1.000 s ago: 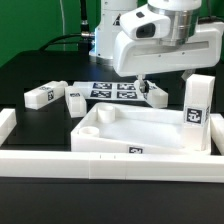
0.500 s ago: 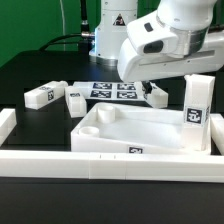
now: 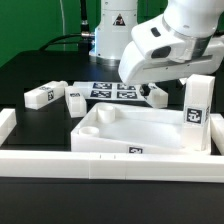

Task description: Assemble desk

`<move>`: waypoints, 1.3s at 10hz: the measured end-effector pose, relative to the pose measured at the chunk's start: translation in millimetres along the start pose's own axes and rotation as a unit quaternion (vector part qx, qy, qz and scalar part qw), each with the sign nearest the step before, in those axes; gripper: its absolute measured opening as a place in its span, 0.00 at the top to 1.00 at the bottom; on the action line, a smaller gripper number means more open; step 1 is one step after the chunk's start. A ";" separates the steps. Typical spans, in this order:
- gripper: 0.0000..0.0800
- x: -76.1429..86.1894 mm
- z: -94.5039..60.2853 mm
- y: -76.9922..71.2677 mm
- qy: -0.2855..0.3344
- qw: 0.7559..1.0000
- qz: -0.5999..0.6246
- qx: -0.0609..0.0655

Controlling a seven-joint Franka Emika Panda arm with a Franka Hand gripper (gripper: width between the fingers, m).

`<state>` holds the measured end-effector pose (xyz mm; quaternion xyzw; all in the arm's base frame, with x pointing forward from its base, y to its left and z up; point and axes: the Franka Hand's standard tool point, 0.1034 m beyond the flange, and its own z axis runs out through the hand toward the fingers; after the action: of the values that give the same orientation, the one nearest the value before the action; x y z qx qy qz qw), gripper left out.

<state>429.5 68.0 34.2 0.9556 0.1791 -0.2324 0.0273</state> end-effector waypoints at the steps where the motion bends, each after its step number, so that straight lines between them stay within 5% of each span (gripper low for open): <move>1: 0.19 -2.9 1.4 -0.8 -0.012 1.000 0.000 0.002; 10: 0.19 -11.4 27.7 -2.8 -0.253 0.967 -0.001 0.031; 13: 0.19 -7.9 27.4 -2.4 -0.251 0.968 0.001 0.030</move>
Offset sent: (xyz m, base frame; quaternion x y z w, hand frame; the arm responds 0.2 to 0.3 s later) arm -0.0016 -0.0182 -0.0026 -0.0087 -0.1878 0.0048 0.9821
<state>410.2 63.9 13.5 0.8673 0.1586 -0.4699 0.0433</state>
